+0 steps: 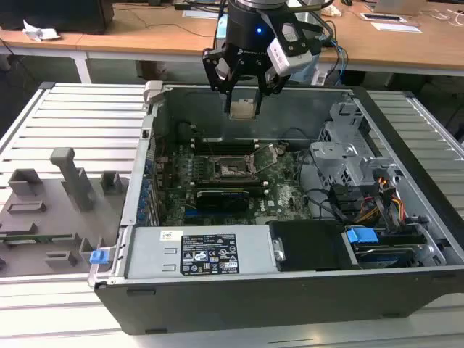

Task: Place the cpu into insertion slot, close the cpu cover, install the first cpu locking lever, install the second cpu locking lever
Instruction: 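Place the cpu into insertion slot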

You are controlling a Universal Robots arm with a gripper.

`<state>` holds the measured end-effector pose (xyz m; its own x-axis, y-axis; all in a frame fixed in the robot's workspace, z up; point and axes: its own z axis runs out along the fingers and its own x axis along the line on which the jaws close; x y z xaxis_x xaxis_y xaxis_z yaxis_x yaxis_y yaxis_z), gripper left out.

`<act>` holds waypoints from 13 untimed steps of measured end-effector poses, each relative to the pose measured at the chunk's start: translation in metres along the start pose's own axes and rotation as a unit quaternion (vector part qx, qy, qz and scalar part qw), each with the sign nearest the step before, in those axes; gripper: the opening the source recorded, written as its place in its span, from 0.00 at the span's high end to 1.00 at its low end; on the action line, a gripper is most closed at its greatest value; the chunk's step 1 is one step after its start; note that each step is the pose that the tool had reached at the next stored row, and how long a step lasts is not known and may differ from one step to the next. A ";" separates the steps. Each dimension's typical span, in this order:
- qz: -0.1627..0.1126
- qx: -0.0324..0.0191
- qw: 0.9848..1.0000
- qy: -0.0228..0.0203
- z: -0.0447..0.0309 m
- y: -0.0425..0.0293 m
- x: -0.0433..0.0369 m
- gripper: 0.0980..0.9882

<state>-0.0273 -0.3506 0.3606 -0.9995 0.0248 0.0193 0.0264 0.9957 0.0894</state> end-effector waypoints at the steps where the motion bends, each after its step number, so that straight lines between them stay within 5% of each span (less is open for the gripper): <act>1: 0.000 0.000 1.000 0.000 0.0000 0.0000 0.0000 0.52; 13: 0.036 -0.001 0.999 -0.003 0.0000 0.0000 0.0000 0.52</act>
<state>-0.0273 -0.3506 0.3606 -0.9952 0.0964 0.0194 0.0977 0.9912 0.0893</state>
